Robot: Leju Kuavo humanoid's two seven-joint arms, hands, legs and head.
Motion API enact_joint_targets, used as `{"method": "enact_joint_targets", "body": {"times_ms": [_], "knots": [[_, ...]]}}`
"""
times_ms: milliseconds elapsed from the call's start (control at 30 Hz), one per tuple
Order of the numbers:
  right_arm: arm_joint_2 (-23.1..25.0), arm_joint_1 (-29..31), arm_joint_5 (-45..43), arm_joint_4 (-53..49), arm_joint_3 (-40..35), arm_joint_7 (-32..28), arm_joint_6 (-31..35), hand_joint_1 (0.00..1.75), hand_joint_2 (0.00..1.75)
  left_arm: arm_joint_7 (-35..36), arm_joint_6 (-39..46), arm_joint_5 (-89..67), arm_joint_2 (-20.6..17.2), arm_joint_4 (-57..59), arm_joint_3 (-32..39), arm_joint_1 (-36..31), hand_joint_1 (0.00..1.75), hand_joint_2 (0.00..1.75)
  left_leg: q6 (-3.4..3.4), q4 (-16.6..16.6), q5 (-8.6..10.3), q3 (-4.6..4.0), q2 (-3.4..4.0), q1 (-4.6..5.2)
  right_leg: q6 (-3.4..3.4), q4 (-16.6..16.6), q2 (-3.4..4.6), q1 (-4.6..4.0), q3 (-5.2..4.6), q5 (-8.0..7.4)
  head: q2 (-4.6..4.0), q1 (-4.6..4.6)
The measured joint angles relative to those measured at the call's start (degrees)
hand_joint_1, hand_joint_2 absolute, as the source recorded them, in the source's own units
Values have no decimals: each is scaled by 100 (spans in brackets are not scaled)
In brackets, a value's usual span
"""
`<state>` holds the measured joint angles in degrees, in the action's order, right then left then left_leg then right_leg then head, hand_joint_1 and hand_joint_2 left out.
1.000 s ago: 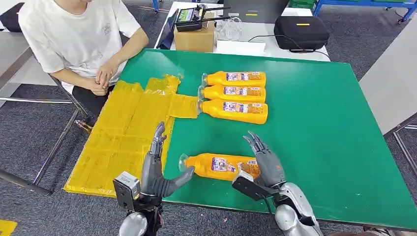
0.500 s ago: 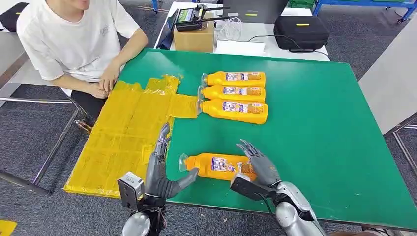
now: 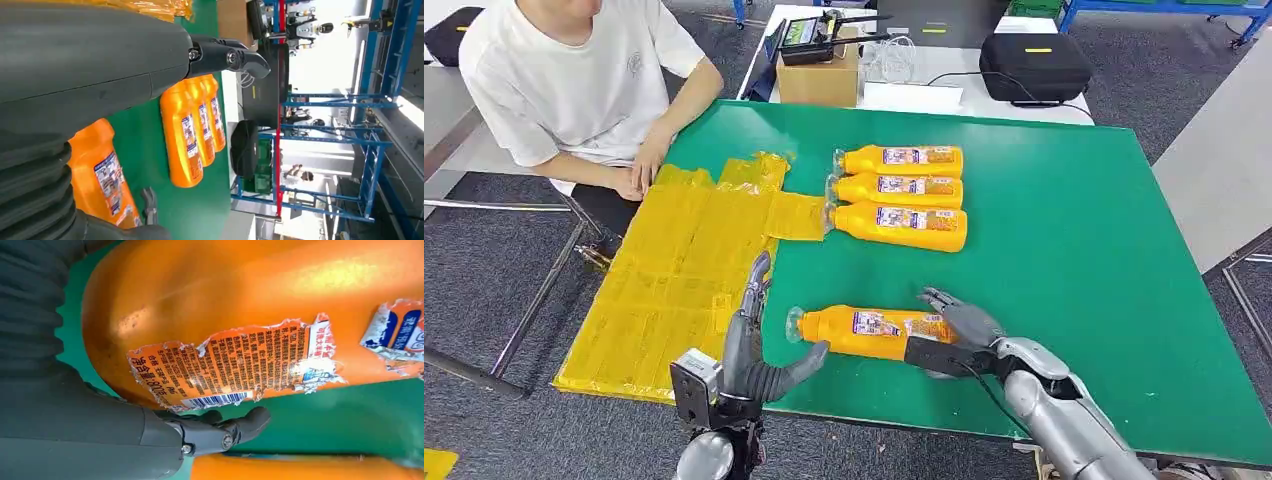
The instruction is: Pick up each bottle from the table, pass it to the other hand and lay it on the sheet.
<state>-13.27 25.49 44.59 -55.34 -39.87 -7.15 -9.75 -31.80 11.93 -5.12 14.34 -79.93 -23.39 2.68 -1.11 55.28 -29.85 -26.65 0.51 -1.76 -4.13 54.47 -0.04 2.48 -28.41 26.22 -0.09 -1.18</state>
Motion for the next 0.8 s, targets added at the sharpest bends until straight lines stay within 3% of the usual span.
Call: {"method": "enact_joint_targets", "body": {"times_ms": [33,67,233,367,600,800], "knots": [[0,127,-70,141,-104,-17,-30,70,175,0,9,-26,0,22,0,-12,0,175,0,0,0,0,0,0,0,0,0,0,0,0,0,-4],[7,241,-87,254,-188,-15,-63,169,175,0,20,-31,2,37,0,-20,0,175,0,0,0,0,0,0,0,1,0,0,1,0,0,-2],[85,778,-233,825,-640,-172,-315,175,175,-2,39,-35,7,142,11,-90,0,175,1,0,1,0,0,0,0,0,0,1,4,0,0,-2],[219,898,-531,1097,-782,-422,-76,175,175,-11,70,-39,7,190,28,-102,0,175,0,1,1,2,-3,1,0,0,-1,1,7,0,0,-2],[494,554,-979,1165,-673,-689,820,175,175,-101,146,-24,2,199,87,-74,0,175,0,0,0,2,-3,-1,0,1,-2,-1,6,1,0,-2],[630,350,-994,1112,-520,-743,975,175,175,-116,175,-22,0,199,122,-53,0,175,0,0,0,2,-2,1,0,0,-1,1,7,1,0,0]]}}
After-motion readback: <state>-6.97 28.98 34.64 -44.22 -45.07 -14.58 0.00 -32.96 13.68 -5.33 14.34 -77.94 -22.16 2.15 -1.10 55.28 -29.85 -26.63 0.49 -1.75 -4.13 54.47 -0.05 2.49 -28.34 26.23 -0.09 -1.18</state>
